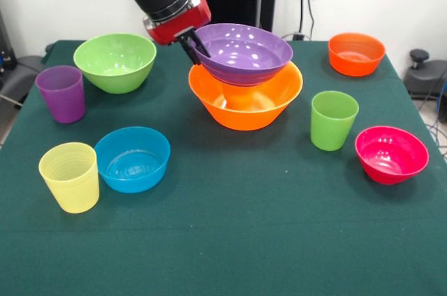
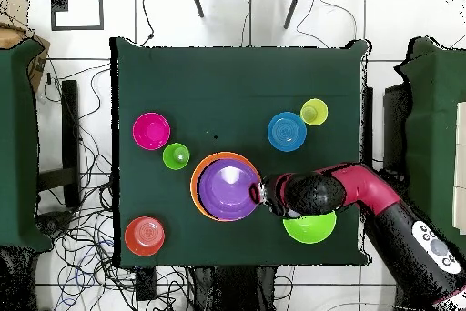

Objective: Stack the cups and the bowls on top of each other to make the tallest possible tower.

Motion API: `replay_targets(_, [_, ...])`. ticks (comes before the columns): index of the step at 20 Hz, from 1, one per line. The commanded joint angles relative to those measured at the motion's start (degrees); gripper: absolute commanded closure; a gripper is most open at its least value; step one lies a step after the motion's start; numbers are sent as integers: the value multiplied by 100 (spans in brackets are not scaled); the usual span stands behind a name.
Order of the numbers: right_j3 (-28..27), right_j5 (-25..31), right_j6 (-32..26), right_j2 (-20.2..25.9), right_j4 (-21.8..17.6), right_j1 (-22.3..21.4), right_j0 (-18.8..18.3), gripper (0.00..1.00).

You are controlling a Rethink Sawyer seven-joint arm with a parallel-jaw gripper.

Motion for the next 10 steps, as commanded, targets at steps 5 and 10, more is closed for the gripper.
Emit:
replay_targets(5, [-256,-208,-1218,-472,-385,55,317,100])
replay_targets(10, [-224,-260,-1331,-435,-293,190,193,100])
